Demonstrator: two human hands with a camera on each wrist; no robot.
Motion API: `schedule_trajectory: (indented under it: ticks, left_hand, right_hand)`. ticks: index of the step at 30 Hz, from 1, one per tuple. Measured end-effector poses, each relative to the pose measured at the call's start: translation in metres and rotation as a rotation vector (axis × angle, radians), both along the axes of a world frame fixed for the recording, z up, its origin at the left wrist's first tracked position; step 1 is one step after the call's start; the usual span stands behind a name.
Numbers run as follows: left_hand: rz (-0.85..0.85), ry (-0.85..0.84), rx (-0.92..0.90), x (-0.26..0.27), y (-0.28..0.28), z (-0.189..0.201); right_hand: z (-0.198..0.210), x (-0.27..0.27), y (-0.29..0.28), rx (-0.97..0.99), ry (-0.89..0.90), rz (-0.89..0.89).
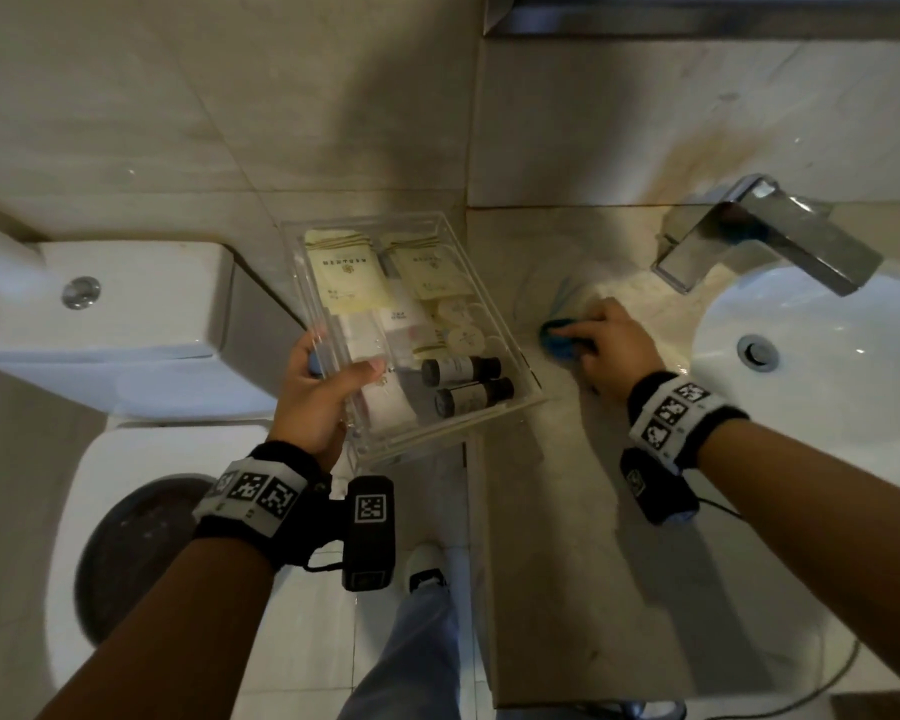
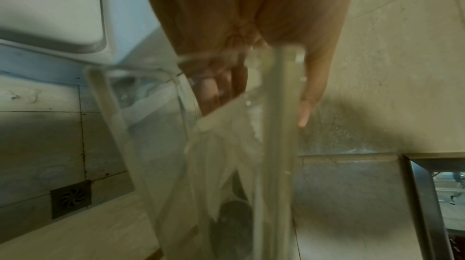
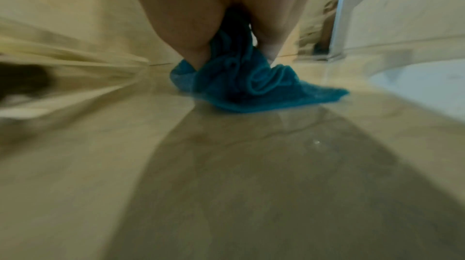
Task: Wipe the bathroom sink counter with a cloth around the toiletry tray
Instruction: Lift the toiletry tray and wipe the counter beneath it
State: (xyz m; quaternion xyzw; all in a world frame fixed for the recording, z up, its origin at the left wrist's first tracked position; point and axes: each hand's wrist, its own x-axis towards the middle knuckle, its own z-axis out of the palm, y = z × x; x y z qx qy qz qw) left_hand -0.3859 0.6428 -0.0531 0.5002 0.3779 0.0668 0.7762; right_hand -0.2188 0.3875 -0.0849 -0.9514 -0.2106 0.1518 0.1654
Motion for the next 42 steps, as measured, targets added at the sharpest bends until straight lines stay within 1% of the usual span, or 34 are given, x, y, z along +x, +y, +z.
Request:
schedule_trajectory:
  ticks: [1, 4, 6, 8, 12, 14, 17, 20, 21, 23, 26, 28, 30, 32, 34, 36, 37, 39, 42]
  left_hand:
    - [0.004, 0.001, -0.003, -0.001, 0.000, 0.000]
    - [0.016, 0.007, -0.013, -0.002, -0.001, 0.000]
    - [0.010, 0.009, -0.007, -0.002, -0.002, 0.000]
    - [0.016, 0.011, -0.002, -0.001, -0.002, 0.001]
    - [0.011, 0.004, 0.009, 0.000, -0.003, 0.003]
    - [0.010, -0.002, 0.008, -0.001, -0.003, 0.004]
    - [-0.002, -0.011, 0.006, -0.002, -0.001, 0.008]
    - [0.017, -0.012, -0.012, -0.009, 0.004, 0.011]
    - [0.025, -0.012, -0.017, -0.012, 0.006, 0.010]
    - [0.046, -0.016, -0.028, -0.019, 0.011, 0.009]
    - [0.095, -0.027, -0.050, -0.029, 0.019, 0.005]
    - [0.121, -0.038, -0.054, -0.034, 0.023, 0.006]
    - [0.131, -0.046, -0.060, -0.037, 0.025, 0.007]
    - [0.149, -0.049, -0.071, -0.039, 0.028, 0.008]
    - [0.163, -0.050, -0.070, -0.039, 0.031, 0.008]
    - [0.168, -0.053, -0.068, -0.039, 0.032, 0.007]
    - [0.168, -0.055, -0.068, -0.039, 0.032, 0.007]
    - [0.163, -0.060, -0.073, -0.037, 0.031, 0.007]
    - [0.152, -0.059, -0.068, -0.034, 0.030, 0.006]
  right_hand:
    - [0.002, 0.010, -0.007, -0.011, -0.019, -0.044]
    - [0.009, 0.034, -0.024, -0.092, -0.052, -0.269]
    - [0.010, 0.034, -0.020, -0.131, -0.026, -0.325]
    - [0.007, 0.025, -0.007, -0.109, -0.018, -0.264]
    - [0.000, 0.005, 0.013, -0.063, -0.009, -0.006]
    - [0.001, 0.003, 0.011, -0.057, -0.013, 0.028]
    - [0.005, 0.008, 0.001, -0.071, -0.034, -0.030]
    - [0.012, 0.018, 0.003, -0.081, 0.008, -0.207]
    - [0.014, 0.019, 0.009, -0.083, 0.028, -0.234]
    - [0.015, 0.012, 0.027, -0.077, 0.049, -0.180]
    - [0.011, -0.011, 0.054, -0.047, 0.064, -0.003]
    - [0.011, -0.025, 0.058, -0.041, 0.084, 0.099]
    - [0.012, -0.028, 0.050, -0.030, 0.086, 0.143]
    - [0.013, -0.017, 0.039, -0.054, 0.036, 0.103]
    - [0.014, 0.003, 0.033, -0.075, -0.017, -0.048]
    - [0.017, 0.016, 0.037, -0.092, -0.022, -0.216]
    - [0.016, 0.017, 0.043, -0.108, -0.022, -0.250]
    - [0.017, 0.007, 0.058, -0.124, 0.002, -0.222]
    - [0.013, -0.022, 0.076, -0.086, 0.067, -0.048]
